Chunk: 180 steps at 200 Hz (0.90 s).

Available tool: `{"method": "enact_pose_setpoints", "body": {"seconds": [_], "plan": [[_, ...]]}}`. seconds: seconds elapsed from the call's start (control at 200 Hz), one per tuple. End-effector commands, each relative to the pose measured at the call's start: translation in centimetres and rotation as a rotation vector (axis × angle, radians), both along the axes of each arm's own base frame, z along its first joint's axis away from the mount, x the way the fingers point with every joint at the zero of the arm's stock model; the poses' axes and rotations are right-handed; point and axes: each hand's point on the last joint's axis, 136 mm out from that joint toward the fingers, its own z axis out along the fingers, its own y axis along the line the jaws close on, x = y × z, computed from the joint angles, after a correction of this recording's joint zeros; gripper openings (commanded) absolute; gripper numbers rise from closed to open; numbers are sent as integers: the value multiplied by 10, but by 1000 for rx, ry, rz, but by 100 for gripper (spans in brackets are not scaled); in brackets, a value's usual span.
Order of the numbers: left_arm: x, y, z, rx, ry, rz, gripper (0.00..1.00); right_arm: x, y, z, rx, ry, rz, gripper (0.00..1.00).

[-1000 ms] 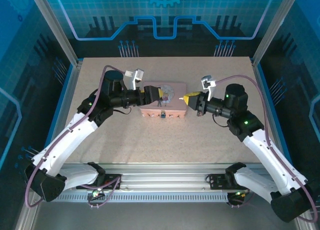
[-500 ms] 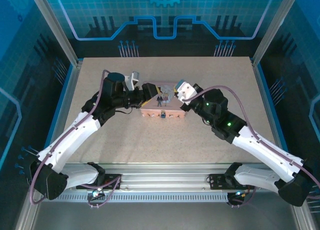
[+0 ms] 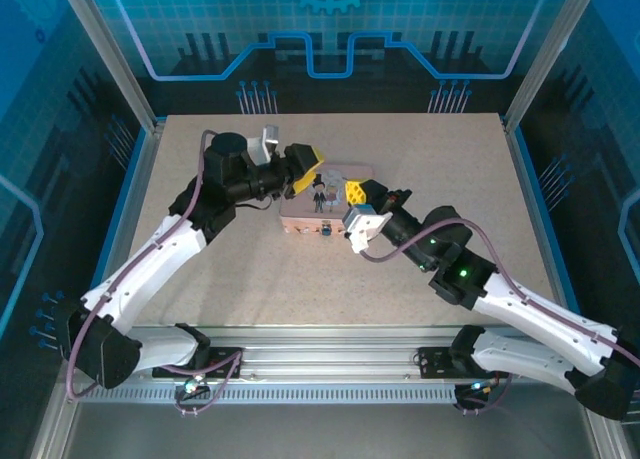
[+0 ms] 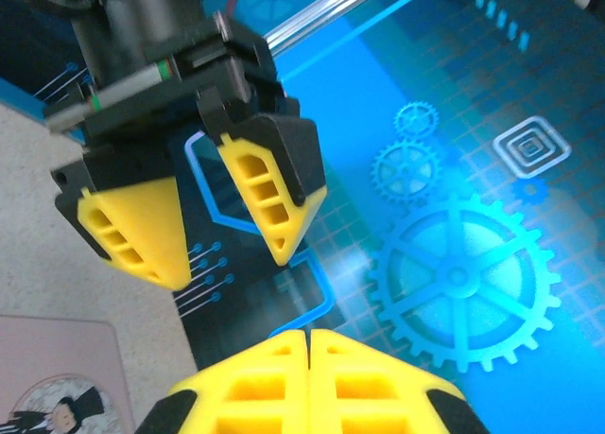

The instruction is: Unlock the padlock with the key

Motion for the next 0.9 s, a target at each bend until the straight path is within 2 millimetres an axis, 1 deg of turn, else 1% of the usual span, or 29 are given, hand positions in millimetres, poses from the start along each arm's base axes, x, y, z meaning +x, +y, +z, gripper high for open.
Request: {"method": "enact_pose_setpoints", "body": {"seconds": [0.0,0.125,0.38,0.52,0.62,0.745,0.896], "plan": [[-3,-20,33,-122,-18,-75,63,-7,-1,8,7,-51,6,0],[-11,-39,39,-148,-8,-129,64,-8,2,4,4,-49,14,0],[-17,-53,46,-190,2,-171,65,-7,3,2,6,-49,11,0],[-21,-60,49,-198,3,-193,56,-4,2,1,5,-52,-7,0],[-24,-63,47,-198,9,-207,52,-3,2,2,13,-55,-13,0],[-28,-67,46,-195,11,-228,44,0,2,1,3,-58,-26,0],[-29,-66,43,-188,15,-224,35,4,1,-4,-13,-60,-52,0]]}}
